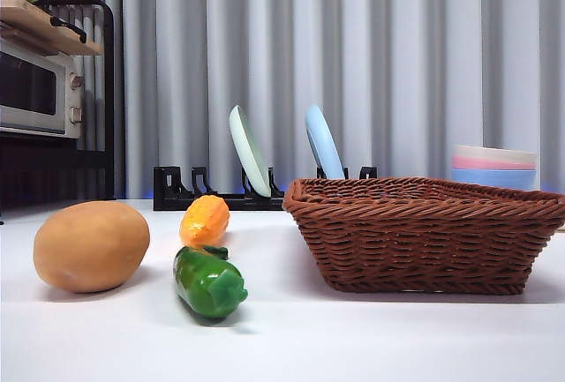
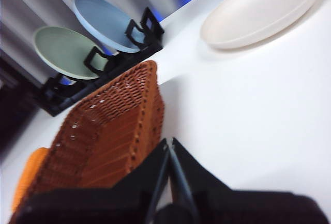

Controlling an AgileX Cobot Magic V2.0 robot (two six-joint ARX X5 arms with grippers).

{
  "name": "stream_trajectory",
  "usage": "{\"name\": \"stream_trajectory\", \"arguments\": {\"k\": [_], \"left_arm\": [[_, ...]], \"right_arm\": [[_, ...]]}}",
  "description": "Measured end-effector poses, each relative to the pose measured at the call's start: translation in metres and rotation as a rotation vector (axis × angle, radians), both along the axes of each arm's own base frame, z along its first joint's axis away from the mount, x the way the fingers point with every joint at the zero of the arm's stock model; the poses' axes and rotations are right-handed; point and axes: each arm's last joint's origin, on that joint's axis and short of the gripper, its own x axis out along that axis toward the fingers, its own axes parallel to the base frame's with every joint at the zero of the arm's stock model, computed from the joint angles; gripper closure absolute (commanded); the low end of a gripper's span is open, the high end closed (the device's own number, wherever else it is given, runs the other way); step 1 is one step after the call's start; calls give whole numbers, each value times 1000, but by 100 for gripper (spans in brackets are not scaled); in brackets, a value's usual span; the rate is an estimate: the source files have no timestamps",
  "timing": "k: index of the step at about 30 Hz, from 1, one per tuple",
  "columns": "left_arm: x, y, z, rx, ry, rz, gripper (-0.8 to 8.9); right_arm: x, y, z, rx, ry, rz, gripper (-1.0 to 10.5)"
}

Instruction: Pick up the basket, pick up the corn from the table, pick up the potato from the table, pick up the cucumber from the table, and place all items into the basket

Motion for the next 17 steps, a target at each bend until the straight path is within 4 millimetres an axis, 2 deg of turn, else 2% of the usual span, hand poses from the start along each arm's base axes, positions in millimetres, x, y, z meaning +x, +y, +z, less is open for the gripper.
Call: {"name": "stream_trajectory", "arguments": {"k": [3, 5, 12, 17], "left_arm": [[0, 0, 3, -20, -13, -3, 821], [-1, 0, 8, -24, -7, -1, 821], [-3, 0, 55, 1, -65, -6, 821], [9, -1, 87, 103, -14, -45, 821]], "right_arm": [[-1, 0, 6, 12, -9, 5, 957], [-1, 0, 18, 1, -29, 7, 958], [6, 1, 74, -111, -42, 26, 957], [30, 4, 117, -244, 78, 61, 957]]}}
